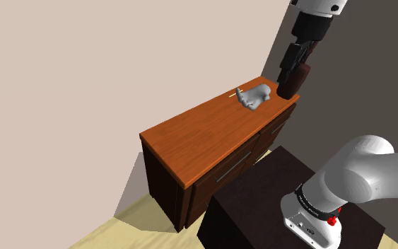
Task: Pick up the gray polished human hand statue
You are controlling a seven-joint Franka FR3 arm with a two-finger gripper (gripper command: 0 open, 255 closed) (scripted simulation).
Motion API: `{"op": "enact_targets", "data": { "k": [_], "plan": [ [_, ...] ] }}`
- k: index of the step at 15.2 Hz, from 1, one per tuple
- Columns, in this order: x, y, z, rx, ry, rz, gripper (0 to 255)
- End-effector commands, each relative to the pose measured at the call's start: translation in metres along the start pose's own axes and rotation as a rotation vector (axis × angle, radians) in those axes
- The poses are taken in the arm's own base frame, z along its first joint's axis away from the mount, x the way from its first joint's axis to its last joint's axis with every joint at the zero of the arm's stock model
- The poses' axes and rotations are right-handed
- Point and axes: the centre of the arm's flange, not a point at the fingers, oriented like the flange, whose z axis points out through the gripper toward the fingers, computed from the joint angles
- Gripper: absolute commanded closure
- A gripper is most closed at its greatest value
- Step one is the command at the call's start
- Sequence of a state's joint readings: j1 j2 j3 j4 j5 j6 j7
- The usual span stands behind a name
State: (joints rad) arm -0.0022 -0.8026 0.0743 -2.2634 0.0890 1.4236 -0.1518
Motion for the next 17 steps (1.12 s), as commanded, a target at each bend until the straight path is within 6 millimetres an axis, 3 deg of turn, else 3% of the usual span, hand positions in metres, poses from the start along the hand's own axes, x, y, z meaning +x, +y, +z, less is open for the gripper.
{"op": "enact_targets", "data": {
  "k": [1,17],
  "plan": [
    [0.0,0.0,0.0,0.0,0.0,0.0,0],
    [0.085,0.184,0.087,0.088,0.016,0.223,0]
  ]
}}
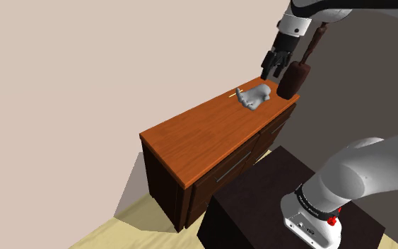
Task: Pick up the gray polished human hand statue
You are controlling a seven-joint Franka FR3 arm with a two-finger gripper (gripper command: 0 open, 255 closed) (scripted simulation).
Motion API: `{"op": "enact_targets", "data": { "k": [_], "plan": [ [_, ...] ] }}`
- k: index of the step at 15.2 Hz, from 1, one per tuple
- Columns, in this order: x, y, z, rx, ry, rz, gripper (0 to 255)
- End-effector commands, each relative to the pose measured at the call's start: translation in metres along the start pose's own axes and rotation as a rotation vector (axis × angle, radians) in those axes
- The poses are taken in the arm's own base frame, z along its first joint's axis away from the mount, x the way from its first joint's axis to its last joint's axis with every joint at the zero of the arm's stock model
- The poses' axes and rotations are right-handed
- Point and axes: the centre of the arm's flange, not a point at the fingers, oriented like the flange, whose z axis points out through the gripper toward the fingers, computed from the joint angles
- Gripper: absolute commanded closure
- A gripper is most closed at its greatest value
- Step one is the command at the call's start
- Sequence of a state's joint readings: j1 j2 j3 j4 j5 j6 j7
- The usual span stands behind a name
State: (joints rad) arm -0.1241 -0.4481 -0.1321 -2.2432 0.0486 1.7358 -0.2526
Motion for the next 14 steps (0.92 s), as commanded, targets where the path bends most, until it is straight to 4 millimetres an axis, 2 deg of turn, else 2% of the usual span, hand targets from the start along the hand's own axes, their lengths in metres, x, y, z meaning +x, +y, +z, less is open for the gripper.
{"op": "enact_targets", "data": {
  "k": [1,14],
  "plan": [
    [0.011,0.024,0.011,0.01,0.003,0.028,0],
    [0.079,0.174,0.082,0.082,0.016,0.209,0]
  ]
}}
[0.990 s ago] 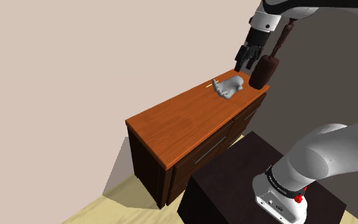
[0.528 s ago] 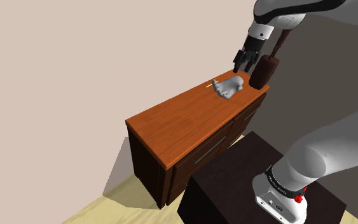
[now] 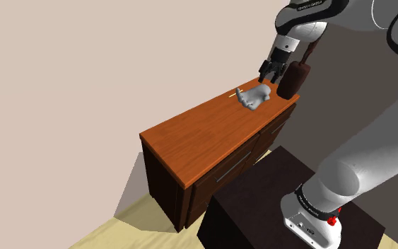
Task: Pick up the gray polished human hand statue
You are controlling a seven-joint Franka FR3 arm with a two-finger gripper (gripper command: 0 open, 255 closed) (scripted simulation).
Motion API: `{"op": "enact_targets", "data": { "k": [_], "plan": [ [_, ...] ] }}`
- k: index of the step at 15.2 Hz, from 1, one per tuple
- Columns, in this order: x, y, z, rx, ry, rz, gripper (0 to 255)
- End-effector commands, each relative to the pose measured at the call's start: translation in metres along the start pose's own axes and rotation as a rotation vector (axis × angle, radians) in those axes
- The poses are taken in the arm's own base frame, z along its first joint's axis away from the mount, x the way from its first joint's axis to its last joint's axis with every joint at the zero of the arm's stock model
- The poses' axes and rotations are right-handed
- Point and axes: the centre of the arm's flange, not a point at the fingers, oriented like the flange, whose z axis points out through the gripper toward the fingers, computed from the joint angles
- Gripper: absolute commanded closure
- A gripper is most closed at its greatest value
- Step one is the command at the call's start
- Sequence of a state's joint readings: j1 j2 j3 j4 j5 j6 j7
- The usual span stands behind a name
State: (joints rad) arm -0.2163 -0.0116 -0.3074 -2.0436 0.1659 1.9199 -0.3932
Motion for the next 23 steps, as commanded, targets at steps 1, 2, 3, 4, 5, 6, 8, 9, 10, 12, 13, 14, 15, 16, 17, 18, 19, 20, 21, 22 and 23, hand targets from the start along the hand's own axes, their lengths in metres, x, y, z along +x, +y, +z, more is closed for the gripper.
{"op": "enact_targets", "data": {
  "k": [1,2,3,4,5,6,8,9,10,12,13,14,15,16,17,18,19,20,21,22,23],
  "plan": [
    [0.014,0.022,0.01,0.011,0.002,0.028,0],
    [0.02,0.033,0.015,0.016,0.003,0.042,0],
    [0.026,0.044,0.02,0.022,0.004,0.056,0],
    [0.032,0.056,0.025,0.027,0.005,0.07,0],
    [0.038,0.067,0.031,0.033,0.006,0.084,0],
    [0.043,0.079,0.036,0.038,0.007,0.098,0],
    [0.054,0.102,0.047,0.049,0.009,0.126,0],
    [0.059,0.113,0.052,0.055,0.01,0.14,0],
    [0.064,0.125,0.058,0.06,0.011,0.154,0],
    [0.073,0.148,0.069,0.071,0.013,0.182,0],
    [0.078,0.16,0.075,0.077,0.014,0.196,0],
    [0.082,0.172,0.081,0.082,0.015,0.209,0],
    [0.086,0.183,0.087,0.088,0.016,0.223,0],
    [0.09,0.195,0.093,0.093,0.017,0.237,0],
    [0.094,0.207,0.099,0.099,0.018,0.251,0],
    [0.098,0.219,0.105,0.104,0.019,0.265,0],
    [0.101,0.231,0.111,0.11,0.02,0.279,0],
    [0.105,0.243,0.117,0.115,0.021,0.293,0],
    [0.105,0.243,0.117,0.115,0.022,0.293,0],
    [0.105,0.244,0.123,0.115,0.022,0.293,0],
    [0.105,0.245,0.128,0.115,0.022,0.293,0]
  ]
}}
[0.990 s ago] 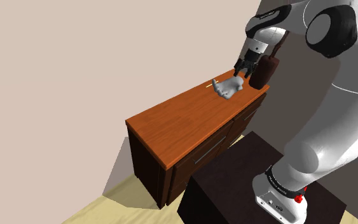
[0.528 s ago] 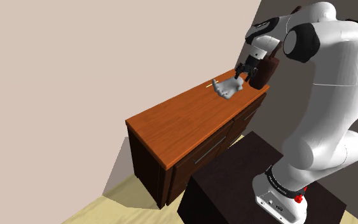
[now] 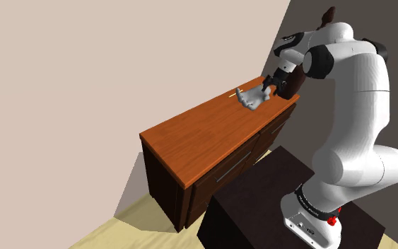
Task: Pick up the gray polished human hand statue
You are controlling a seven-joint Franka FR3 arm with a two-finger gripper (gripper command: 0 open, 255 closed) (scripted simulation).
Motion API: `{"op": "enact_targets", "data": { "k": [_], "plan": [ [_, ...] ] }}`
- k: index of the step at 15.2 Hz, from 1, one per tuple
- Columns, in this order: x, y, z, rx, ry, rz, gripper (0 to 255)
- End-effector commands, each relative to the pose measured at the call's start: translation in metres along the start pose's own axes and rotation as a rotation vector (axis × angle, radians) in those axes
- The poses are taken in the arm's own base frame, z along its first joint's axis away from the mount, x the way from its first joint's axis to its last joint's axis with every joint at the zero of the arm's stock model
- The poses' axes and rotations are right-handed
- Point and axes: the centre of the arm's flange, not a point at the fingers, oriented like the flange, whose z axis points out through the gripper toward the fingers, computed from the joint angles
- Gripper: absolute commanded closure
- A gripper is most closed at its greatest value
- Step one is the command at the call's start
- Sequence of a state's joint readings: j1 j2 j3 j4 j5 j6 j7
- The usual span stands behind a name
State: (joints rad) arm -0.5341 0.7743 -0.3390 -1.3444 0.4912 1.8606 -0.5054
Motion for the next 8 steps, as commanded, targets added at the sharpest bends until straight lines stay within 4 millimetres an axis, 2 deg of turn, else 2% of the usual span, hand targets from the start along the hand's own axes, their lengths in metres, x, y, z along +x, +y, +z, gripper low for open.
{"op": "enact_targets", "data": {
  "k": [1,5,7,8],
  "plan": [
    [0.001,0.004,0.01,0.001,0.0,0.002,0],
    [0.003,0.011,0.033,0.001,0.0,0.002,0],
    [0.003,0.011,0.033,0.001,0.0,0.002,0],
    [0.003,0.012,0.033,0.001,0.0,0.002,255]
  ]
}}
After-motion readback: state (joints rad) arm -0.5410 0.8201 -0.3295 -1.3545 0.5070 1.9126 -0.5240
